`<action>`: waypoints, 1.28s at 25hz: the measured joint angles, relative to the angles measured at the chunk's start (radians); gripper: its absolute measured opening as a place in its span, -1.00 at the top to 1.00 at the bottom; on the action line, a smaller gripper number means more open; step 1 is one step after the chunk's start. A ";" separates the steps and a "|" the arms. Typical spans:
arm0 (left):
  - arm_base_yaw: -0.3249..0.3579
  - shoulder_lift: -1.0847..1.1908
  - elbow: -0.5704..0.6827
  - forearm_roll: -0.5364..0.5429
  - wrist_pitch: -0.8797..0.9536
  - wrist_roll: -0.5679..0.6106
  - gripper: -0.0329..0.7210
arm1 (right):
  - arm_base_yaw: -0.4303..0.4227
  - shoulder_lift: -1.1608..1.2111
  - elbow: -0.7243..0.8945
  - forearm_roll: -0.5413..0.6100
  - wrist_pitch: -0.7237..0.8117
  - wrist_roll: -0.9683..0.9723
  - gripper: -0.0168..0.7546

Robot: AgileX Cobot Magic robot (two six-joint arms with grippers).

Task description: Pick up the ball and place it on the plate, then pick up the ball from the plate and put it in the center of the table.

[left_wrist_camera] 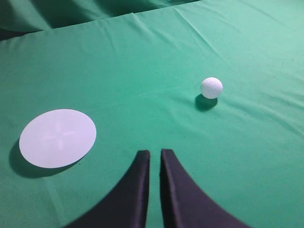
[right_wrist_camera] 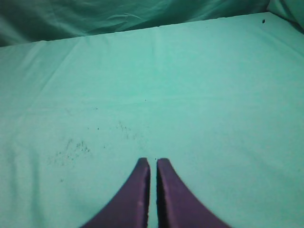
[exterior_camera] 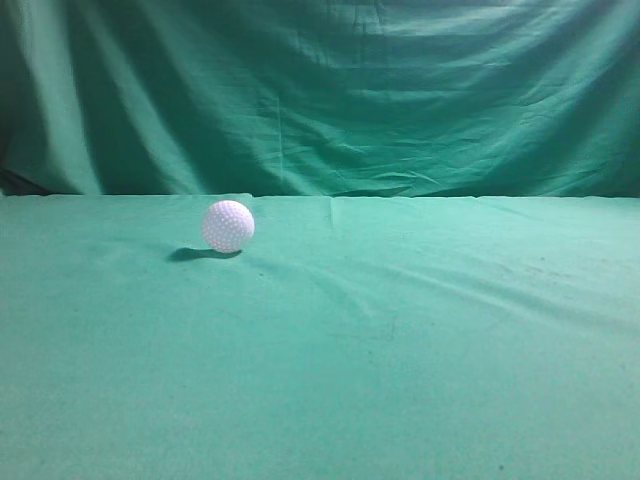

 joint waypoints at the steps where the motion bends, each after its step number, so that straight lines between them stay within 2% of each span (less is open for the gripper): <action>1: 0.000 0.000 0.000 0.000 0.000 0.000 0.78 | 0.000 0.000 0.000 0.000 0.000 0.000 0.96; 13: 0.003 -0.005 0.000 0.025 0.000 0.000 0.78 | 0.000 0.000 0.000 0.000 0.000 0.000 0.96; 16: 0.054 -0.039 0.005 0.047 -0.007 -0.024 0.78 | 0.000 0.000 0.000 0.000 0.000 0.000 0.96; 18: 0.113 -0.077 0.040 0.049 -0.039 -0.044 0.78 | 0.000 0.000 0.000 0.000 0.000 0.000 0.96; 22: 0.207 -0.156 0.200 0.047 -0.215 -0.054 0.78 | 0.000 0.000 0.000 0.000 0.000 0.000 0.96; 25: 0.223 -0.211 0.322 0.047 -0.328 -0.054 0.78 | 0.000 0.000 0.000 0.000 0.000 0.000 0.96; 28: 0.223 -0.223 0.412 0.047 -0.351 -0.061 0.78 | 0.000 0.000 0.000 0.000 0.000 0.000 0.96; 32: 0.223 -0.223 0.428 0.047 -0.334 -0.063 0.78 | 0.000 0.000 0.000 0.000 0.001 0.000 0.96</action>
